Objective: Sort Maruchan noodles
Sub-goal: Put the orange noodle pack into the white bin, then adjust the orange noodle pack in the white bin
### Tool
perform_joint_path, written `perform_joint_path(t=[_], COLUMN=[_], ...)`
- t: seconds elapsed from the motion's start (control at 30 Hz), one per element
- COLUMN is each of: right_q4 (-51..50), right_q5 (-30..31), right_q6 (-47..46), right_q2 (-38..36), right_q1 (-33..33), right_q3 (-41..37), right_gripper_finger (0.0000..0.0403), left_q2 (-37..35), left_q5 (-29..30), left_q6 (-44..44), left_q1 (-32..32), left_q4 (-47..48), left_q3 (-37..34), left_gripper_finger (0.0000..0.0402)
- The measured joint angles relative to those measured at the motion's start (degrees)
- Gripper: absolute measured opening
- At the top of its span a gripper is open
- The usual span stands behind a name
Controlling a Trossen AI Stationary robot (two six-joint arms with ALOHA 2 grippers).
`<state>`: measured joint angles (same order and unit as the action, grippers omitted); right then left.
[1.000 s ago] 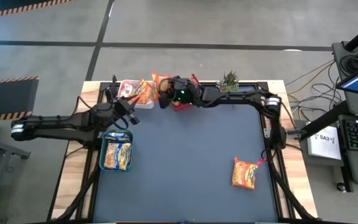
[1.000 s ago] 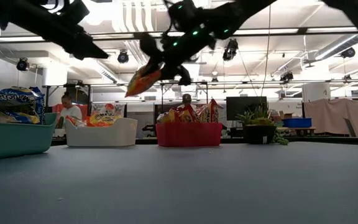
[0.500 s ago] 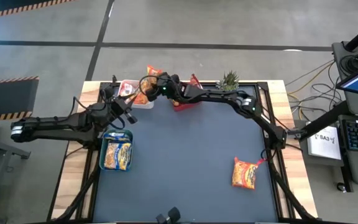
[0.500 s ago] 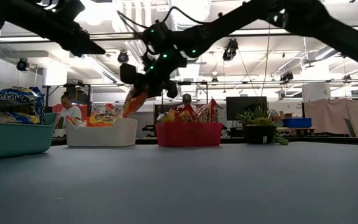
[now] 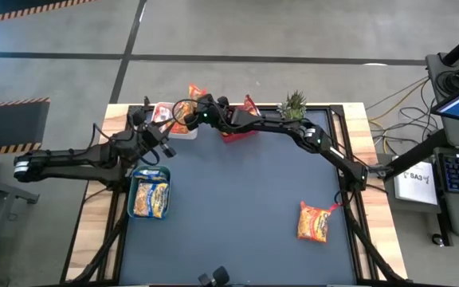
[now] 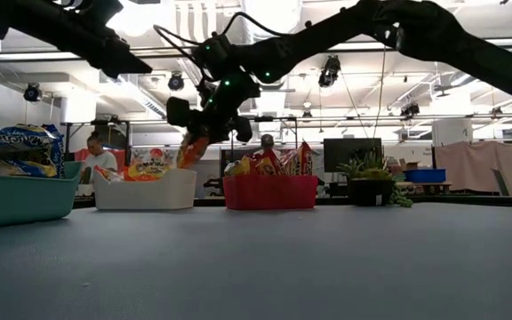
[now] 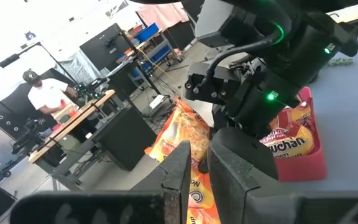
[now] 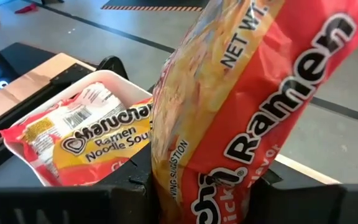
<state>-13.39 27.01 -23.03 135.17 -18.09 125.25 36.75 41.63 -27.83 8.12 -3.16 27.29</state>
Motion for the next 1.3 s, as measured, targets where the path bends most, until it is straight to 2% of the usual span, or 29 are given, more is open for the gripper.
perform_joint_path(t=[0.3, 0.47, 0.7, 1.13, 1.3], right_q4=[0.02, 0.01, 1.33, 2.08, -0.58], right_q5=[-0.48, -0.65, -4.95, -4.97, -4.92], right_q6=[0.59, 1.89, 3.45, 4.17, 6.19], right_q2=[0.0, 0.0, 0.0, -0.42, -1.71], right_q1=[1.21, 1.49, 1.63, 2.85, 2.8], right_q3=[-0.02, -0.02, -0.04, -0.07, -0.16], right_gripper_finger=[0.018, 0.0187, 0.0163, 0.012, 0.0106], left_q2=[0.17, 0.28, 0.39, 0.44, 0.44], left_q5=[-0.13, -0.15, -0.17, -0.17, -0.18], left_q6=[0.0, 0.0, -0.19, -0.21, -0.2], left_q1=[0.0, 0.0, -0.02, -0.02, -0.02], left_q4=[-0.7, -0.8, -0.91, -1.19, -1.22], left_q3=[0.0, 0.0, 0.0, 0.0, 0.0], left_gripper_finger=[0.0038, 0.0038, 0.0038, 0.0038, 0.0038])
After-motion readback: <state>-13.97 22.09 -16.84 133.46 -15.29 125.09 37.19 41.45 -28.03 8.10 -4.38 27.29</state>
